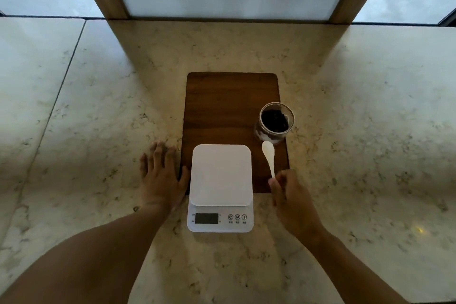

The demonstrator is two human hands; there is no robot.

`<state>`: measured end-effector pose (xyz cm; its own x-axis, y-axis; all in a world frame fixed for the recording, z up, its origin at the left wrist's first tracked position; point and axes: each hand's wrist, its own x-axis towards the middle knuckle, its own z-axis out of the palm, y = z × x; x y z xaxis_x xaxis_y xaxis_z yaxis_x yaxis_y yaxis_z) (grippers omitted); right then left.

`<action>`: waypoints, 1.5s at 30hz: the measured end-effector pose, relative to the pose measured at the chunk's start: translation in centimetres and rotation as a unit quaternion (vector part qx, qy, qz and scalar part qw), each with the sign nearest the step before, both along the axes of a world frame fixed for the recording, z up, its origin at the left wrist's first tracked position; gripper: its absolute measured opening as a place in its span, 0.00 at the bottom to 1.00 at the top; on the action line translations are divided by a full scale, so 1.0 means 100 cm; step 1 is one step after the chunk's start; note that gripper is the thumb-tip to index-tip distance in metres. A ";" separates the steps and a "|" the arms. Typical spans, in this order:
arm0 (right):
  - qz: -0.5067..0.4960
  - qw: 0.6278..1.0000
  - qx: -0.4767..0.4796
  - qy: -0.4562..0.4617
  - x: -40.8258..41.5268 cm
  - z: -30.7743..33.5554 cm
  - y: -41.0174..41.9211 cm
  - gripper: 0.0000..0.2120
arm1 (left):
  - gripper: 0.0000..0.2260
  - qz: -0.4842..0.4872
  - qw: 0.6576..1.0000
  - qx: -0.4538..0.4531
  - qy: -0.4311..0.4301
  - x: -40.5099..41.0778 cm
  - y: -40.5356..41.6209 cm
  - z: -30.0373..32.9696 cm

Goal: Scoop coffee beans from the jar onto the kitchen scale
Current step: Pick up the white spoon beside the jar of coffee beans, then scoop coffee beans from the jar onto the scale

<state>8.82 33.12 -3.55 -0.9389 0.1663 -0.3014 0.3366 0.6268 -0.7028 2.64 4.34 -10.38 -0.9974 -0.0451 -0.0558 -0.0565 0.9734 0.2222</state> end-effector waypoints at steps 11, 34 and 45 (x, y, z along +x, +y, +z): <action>-0.014 0.986 0.045 0.158 -0.060 0.046 0.039 0.12 | 0.31 -0.001 1.000 0.003 -0.006 -0.001 -0.001 0.003; 0.107 0.932 0.252 0.236 -0.089 0.071 0.057 0.06 | 0.30 -0.006 1.000 -0.017 -0.010 -0.002 -0.008 -0.006; 0.136 0.923 0.326 0.150 -0.105 0.074 0.048 0.06 | 0.32 -0.010 1.000 -0.001 -0.007 -0.001 -0.005 0.001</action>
